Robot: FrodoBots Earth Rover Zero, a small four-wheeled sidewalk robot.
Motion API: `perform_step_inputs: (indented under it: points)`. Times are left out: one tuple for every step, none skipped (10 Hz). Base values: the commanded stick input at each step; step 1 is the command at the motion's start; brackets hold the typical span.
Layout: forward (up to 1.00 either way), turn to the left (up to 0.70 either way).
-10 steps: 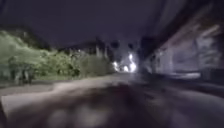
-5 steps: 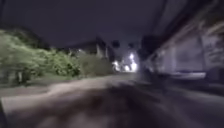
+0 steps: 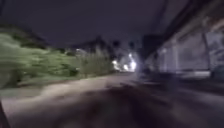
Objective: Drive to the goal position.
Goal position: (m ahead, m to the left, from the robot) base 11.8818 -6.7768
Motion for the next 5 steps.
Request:
perform_step_inputs:
  points:
    - [0.7,0.0]
    - [0.7,0.0]
    - [0.7,0.0]
    - [0.7,0.0]
    - [0.7,-0.17]
